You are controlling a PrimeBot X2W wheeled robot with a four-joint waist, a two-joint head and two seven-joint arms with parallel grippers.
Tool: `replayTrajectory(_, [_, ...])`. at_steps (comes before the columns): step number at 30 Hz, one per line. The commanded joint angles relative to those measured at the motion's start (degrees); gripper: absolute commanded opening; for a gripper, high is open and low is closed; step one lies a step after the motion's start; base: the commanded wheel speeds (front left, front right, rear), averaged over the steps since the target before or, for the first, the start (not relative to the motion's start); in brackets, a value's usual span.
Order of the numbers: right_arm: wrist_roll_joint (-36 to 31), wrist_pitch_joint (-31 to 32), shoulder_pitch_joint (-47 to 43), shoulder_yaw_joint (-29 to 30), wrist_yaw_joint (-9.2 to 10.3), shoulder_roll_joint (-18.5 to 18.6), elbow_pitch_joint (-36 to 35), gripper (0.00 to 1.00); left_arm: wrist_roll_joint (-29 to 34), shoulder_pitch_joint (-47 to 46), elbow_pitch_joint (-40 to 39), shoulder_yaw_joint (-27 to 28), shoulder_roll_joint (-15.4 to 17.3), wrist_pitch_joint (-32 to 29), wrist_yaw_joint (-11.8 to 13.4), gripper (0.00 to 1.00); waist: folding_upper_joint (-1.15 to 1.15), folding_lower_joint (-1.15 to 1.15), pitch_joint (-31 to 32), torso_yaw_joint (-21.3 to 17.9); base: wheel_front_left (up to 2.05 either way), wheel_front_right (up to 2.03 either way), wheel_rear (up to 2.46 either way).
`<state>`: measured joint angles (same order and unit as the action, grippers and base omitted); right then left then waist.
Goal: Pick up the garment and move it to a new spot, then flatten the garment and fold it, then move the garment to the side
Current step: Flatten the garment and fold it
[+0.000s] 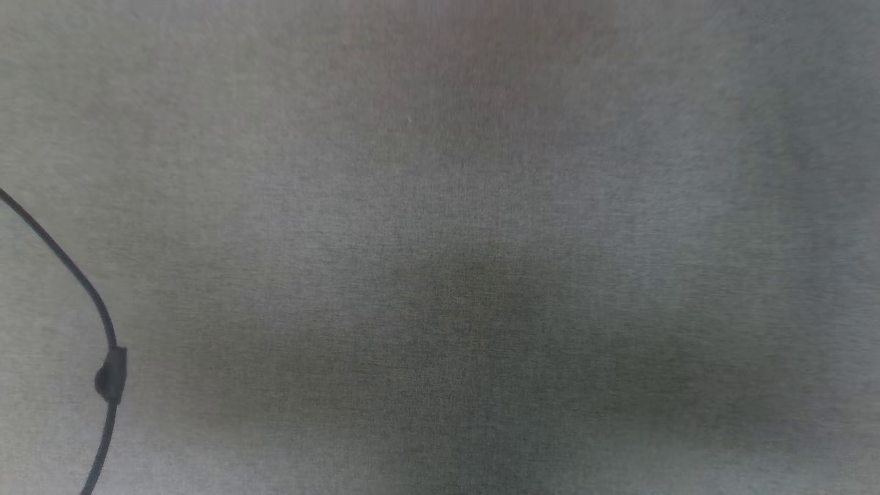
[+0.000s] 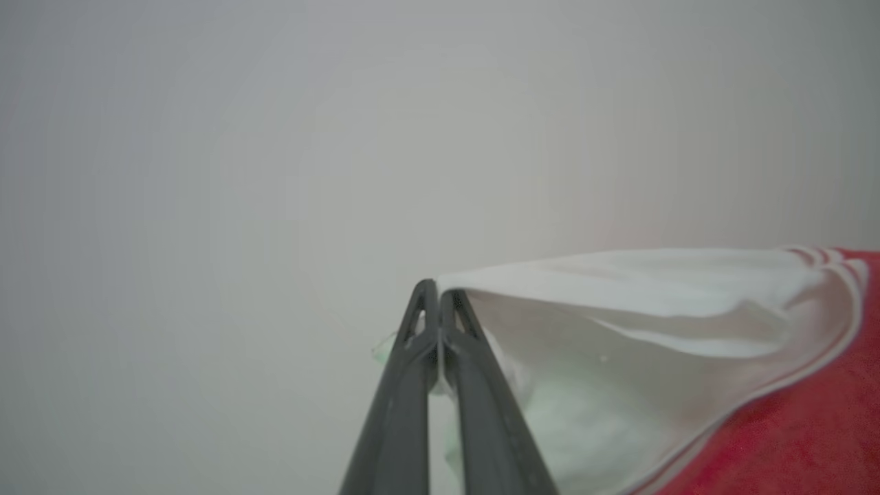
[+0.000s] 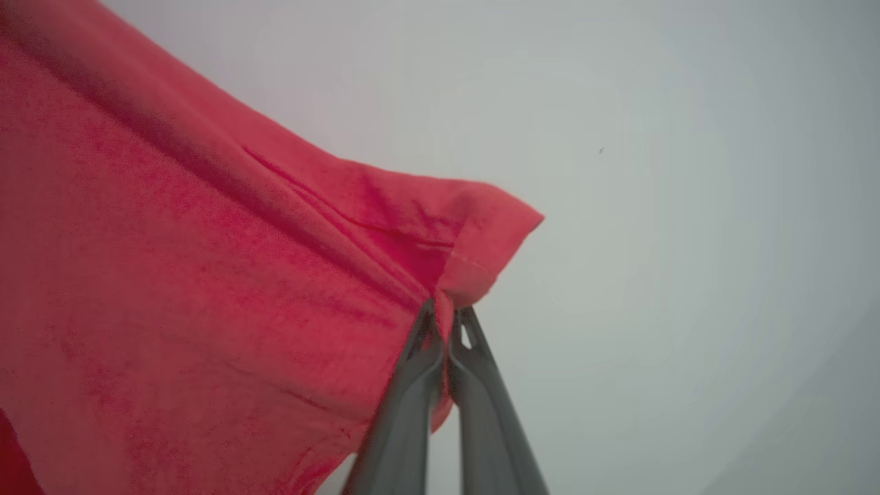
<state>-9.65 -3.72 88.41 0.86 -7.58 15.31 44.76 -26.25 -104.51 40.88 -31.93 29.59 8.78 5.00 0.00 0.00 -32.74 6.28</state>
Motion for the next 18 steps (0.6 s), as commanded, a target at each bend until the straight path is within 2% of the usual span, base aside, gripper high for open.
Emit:
replayTrajectory(1, [-0.94,-0.38,0.1,0.59,0.16,0.21,0.81,0.0,0.36,-0.37,0.9,0.7,0.23,0.96,0.74,0.0,0.0,0.0,-2.51,0.42,0.0,0.0,0.0])
replayTrajectory(6, [-5.14,-2.1,-2.25,1.52,0.16,-1.83,7.72,0.0,-1.36,3.06,7.39,-0.26,-2.54,3.75,-2.38,0.0,0.0,0.0,-2.47,1.47,0.0,0.0,0.0])
replayTrajectory(8, [-5.35,-1.96,-3.18,0.52,0.16,-1.58,10.64,0.0,-2.74,5.68,9.68,-0.96,-3.66,2.9,-4.67,0.0,0.0,0.0,-1.81,1.89,0.0,0.0,0.0])
replayTrajectory(11, [-3.22,-1.91,-5.51,-1.84,0.16,-1.65,15.2,0.0,-4.54,10.45,12.32,-2.62,-5.04,0.2,-8.54,0.0,0.0,0.0,-0.17,2.53,0.0,0.0,0.0])
replayTrajectory(13, [-0.87,-1.77,-6.95,-3.86,0.15,-2.18,17.87,0.0,-5.51,13.17,13.2,-3.44,-5.22,-2.07,-10.19,0.0,0.0,0.0,1.25,2.73,0.0,0.0,0.0])
replayTrajectory(18, [6.76,0.55,-11.71,-10.29,0.15,-3.25,23.13,0.0,-10.73,22.65,12.15,-5.1,-5.42,-9.59,-12.18,0.0,0.0,0.0,5.37,3.0,0.0,0.0,0.0])
